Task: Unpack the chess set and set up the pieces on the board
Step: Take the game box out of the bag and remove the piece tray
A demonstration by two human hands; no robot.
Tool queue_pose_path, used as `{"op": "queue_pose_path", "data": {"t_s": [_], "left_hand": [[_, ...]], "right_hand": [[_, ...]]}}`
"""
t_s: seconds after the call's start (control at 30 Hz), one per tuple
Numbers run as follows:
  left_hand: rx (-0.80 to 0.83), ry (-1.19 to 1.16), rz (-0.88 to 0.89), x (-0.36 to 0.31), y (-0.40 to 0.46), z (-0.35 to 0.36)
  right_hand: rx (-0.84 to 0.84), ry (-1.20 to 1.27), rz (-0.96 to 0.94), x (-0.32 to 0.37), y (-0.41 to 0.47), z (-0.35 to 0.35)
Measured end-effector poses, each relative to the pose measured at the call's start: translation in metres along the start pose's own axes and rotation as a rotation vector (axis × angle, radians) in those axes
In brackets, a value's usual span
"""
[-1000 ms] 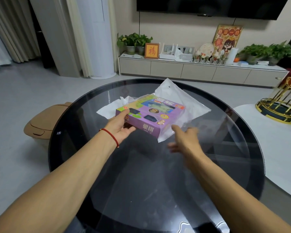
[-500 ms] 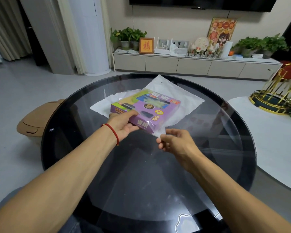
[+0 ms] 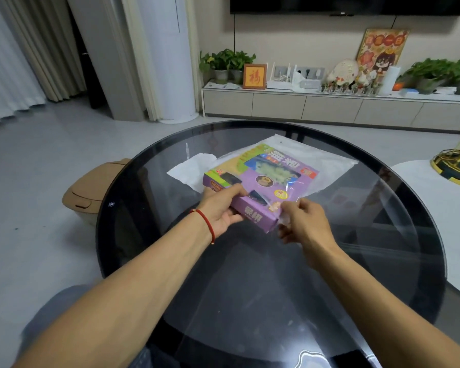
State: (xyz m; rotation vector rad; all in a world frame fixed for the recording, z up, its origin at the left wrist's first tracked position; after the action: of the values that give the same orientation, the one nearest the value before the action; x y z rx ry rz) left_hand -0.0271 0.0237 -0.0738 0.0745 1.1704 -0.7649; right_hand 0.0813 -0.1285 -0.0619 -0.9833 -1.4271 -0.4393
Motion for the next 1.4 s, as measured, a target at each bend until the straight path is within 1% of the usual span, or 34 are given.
{"op": "queue_pose_path", "data": {"t_s": [0.07,0.1,0.17,0.27,0.3,0.33,0.37,0.4,0.43,0.47,0.5,0.53,0.57,0.6,0.73,0.8,0.87,0.97,1.03,1.13,1.2,1.3,1.4], "left_hand": [[-0.003,-0.030,-0.033,0.004,-0.002,-0.004],[0.003,-0.034,-0.049,0.005,-0.004,-0.006],[0.024,-0.022,-0.062,0.008,-0.006,-0.011],[0.062,0.010,-0.038,0.006,-0.008,-0.019],[0.069,0.029,-0.022,0.003,-0.007,-0.022],[0.072,0.048,-0.007,-0.001,-0.006,-0.026],[0.075,0.068,0.008,-0.005,-0.005,-0.030],[0.085,0.093,0.023,-0.011,-0.004,-0.033],[0.101,0.125,0.041,-0.019,-0.002,-0.034],[0.117,0.161,0.059,-0.026,-0.001,-0.035],[0.134,0.195,0.075,-0.033,0.001,-0.035],[0.151,0.228,0.088,-0.040,0.002,-0.035],[0.158,0.254,0.098,-0.047,0.004,-0.037],[0.154,0.272,0.106,-0.053,0.007,-0.039],[0.072,0.244,0.131,-0.073,0.018,-0.060],[0.033,0.207,0.138,-0.079,0.023,-0.074],[0.001,0.184,0.149,-0.085,0.028,-0.086],[-0.040,0.158,0.161,-0.090,0.035,-0.096],[-0.063,0.138,0.182,-0.096,0.038,-0.103],[-0.099,0.085,0.200,-0.104,0.041,-0.115],[-0.102,0.070,0.213,-0.109,0.043,-0.122],[-0.106,0.081,0.228,-0.112,0.044,-0.126],[-0.102,0.088,0.227,-0.111,0.044,-0.126]], "right_hand": [[-0.099,0.046,-0.024,0.004,0.008,-0.007],[-0.138,0.018,-0.041,0.007,0.011,-0.012],[-0.179,-0.077,-0.038,0.008,0.017,-0.019],[-0.170,-0.184,0.049,0.003,0.027,-0.026],[-0.173,-0.248,0.057,0.004,0.028,-0.028],[-0.213,-0.362,0.042,0.007,0.028,-0.032],[-0.306,-0.520,-0.022,0.011,0.029,-0.037],[-0.408,-0.672,-0.148,0.019,0.028,-0.042],[-0.441,-0.778,-0.311,0.027,0.026,-0.041],[-0.370,-0.869,-0.440,0.032,0.029,-0.036],[-0.235,-0.959,-0.484,0.031,0.037,-0.029],[-0.108,-1.045,-0.459,0.028,0.047,-0.023],[-0.029,-1.115,-0.406,0.021,0.061,-0.022],[-0.005,-1.158,-0.371,0.019,0.072,-0.023],[-0.034,-1.162,-0.205,0.024,0.101,-0.033],[-0.037,-1.211,-0.158,0.025,0.114,-0.032],[-0.075,-1.240,-0.112,0.025,0.127,-0.024],[-0.113,-1.266,-0.093,0.026,0.155,-0.002],[-0.145,-1.244,-0.059,0.028,0.173,0.009],[-0.237,-1.170,0.013,0.029,0.201,0.009],[-0.269,-1.138,0.021,0.034,0.214,0.010],[-0.254,-1.070,-0.004,0.051,0.225,0.017],[-0.274,-1.137,-0.157,0.063,0.226,0.025]]}}
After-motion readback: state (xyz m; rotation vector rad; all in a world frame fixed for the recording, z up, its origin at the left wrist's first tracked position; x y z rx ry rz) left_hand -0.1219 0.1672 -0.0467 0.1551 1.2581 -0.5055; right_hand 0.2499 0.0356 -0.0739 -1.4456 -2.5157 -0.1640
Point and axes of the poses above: each hand's wrist, its own y-axis towards the middle knuckle, its own z-axis out of the palm, x = y × z, the point moved 5 cm from there along y, towards the middle knuckle, and after that the axes turned 6 degrees about z, right-handed, at the moved point
